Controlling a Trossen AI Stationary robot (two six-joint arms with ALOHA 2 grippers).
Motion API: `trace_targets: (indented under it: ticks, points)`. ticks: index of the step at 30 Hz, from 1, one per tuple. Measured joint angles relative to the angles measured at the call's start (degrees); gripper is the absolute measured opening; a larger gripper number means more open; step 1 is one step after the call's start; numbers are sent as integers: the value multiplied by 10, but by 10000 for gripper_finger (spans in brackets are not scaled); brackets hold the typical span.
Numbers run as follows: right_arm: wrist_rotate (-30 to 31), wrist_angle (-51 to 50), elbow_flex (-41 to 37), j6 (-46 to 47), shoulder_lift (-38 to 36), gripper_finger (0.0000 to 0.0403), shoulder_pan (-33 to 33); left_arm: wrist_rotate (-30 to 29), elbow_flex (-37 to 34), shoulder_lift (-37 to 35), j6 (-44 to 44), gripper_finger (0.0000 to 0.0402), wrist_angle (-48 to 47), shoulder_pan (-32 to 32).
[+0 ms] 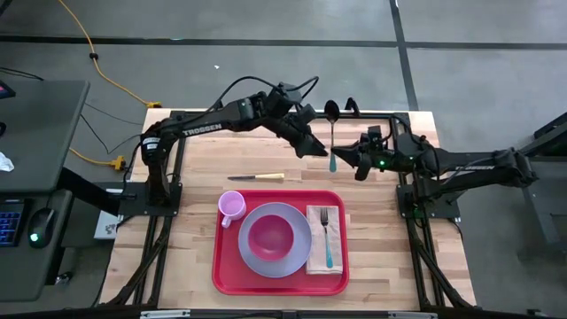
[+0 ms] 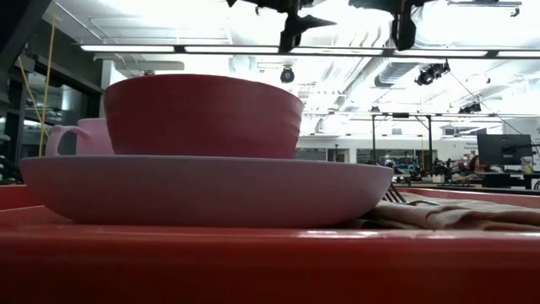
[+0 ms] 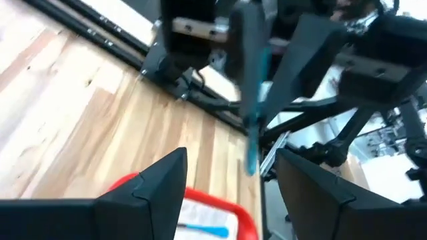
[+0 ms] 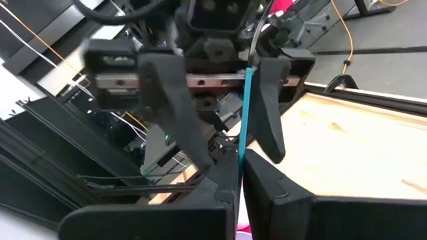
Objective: Set up tray
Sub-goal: Put the blue spoon on the brown napkin to the left of the blue fork
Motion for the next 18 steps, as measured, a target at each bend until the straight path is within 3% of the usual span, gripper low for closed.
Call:
trace_targets:
  ticks: [6,13,18]
  points:
    - [6,-38,0,19,-15,0,0,-12,-1,-5,43,255,-77,8]
    - [22,-107,0,49,-54,0,0,-138,-1,-40,108,255,-151,8]
    - [27,-166,0,78,-87,0,0,-158,-1,-73,149,255,-157,8]
